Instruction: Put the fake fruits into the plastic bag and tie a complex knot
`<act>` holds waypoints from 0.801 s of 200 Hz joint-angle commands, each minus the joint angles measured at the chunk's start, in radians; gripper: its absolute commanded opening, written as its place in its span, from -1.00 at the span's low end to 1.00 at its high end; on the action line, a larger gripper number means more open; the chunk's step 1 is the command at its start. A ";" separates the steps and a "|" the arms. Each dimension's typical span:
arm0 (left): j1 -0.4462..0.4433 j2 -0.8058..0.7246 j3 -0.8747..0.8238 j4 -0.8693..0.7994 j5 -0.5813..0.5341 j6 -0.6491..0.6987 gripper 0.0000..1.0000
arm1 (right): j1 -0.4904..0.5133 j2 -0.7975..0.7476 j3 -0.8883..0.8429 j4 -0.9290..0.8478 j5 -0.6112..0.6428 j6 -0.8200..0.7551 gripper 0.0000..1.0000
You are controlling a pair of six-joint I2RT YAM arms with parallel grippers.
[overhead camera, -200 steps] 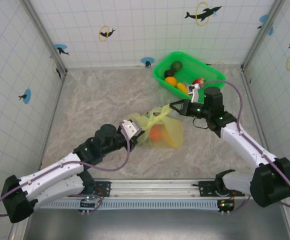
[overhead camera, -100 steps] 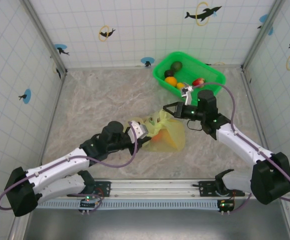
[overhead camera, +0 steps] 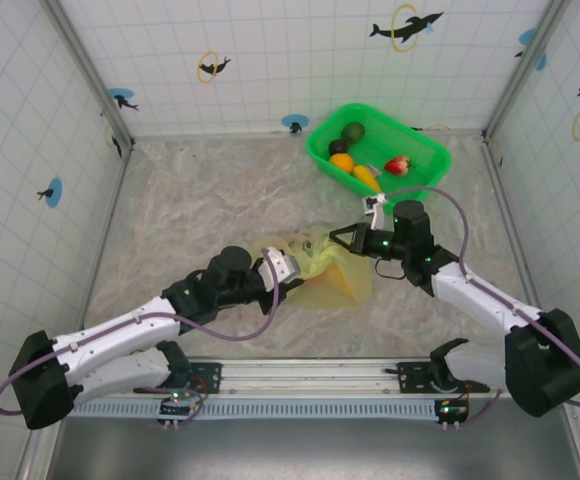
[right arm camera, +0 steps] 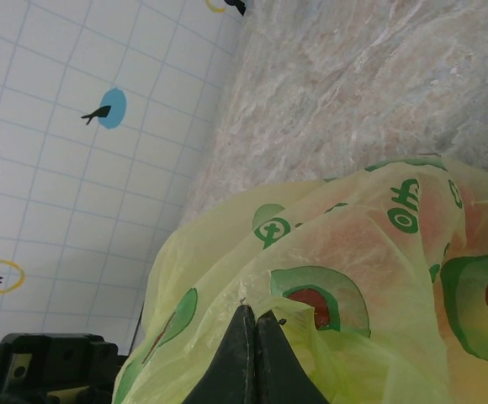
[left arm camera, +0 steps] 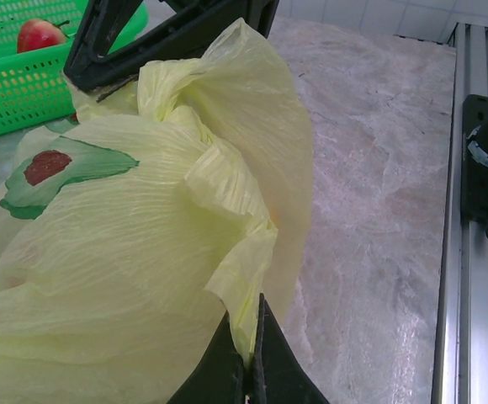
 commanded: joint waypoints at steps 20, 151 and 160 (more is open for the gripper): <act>-0.010 -0.021 -0.030 -0.007 0.046 0.003 -0.69 | 0.005 -0.020 -0.030 0.095 0.015 0.043 -1.00; -0.040 -0.036 -0.041 0.042 -0.025 -0.008 -0.70 | 0.009 -0.020 -0.053 0.129 0.005 0.074 -1.00; -0.042 -0.030 -0.039 0.044 -0.033 -0.004 -0.84 | 0.010 -0.019 -0.053 0.128 0.003 0.075 -1.00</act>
